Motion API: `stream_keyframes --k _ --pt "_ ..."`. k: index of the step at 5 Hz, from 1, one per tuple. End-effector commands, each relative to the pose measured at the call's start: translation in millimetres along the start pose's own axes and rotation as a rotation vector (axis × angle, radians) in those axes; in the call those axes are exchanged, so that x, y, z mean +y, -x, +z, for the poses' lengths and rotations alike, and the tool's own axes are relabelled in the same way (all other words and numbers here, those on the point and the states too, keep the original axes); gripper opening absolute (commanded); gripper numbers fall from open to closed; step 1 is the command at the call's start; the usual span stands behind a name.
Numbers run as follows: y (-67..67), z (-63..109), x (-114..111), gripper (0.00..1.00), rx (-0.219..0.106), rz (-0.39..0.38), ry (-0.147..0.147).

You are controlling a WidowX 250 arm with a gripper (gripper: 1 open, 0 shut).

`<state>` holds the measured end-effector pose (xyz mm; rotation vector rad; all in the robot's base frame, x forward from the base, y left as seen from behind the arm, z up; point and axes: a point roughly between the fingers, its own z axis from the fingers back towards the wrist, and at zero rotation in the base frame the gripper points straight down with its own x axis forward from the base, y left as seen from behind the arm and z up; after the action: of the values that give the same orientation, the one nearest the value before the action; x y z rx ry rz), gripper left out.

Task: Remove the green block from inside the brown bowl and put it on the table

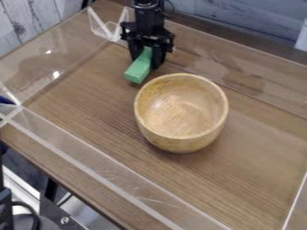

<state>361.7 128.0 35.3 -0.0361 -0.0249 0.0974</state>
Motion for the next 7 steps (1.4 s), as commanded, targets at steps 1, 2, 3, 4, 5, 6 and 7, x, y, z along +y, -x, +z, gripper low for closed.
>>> stream_keyframes --k 1,2,3,4,5,6,7 --pt "-12.8 25.8 5.9 0.00 -0.077 0.007 -0.015" --pt "-12.2 27.5 5.9 0.00 -0.076 0.009 -0.009" --pt "-11.4 29.8 5.7 0.00 -0.076 0.011 -0.003" --pt "-10.6 32.2 5.4 0.00 -0.076 0.012 0.003" --pt "-9.8 36.1 5.0 0.00 -0.079 0.014 0.011" --pt "-8.9 40.3 4.6 0.00 -0.082 0.015 0.018" --pt "-8.2 44.4 4.3 0.00 -0.085 0.016 0.025"
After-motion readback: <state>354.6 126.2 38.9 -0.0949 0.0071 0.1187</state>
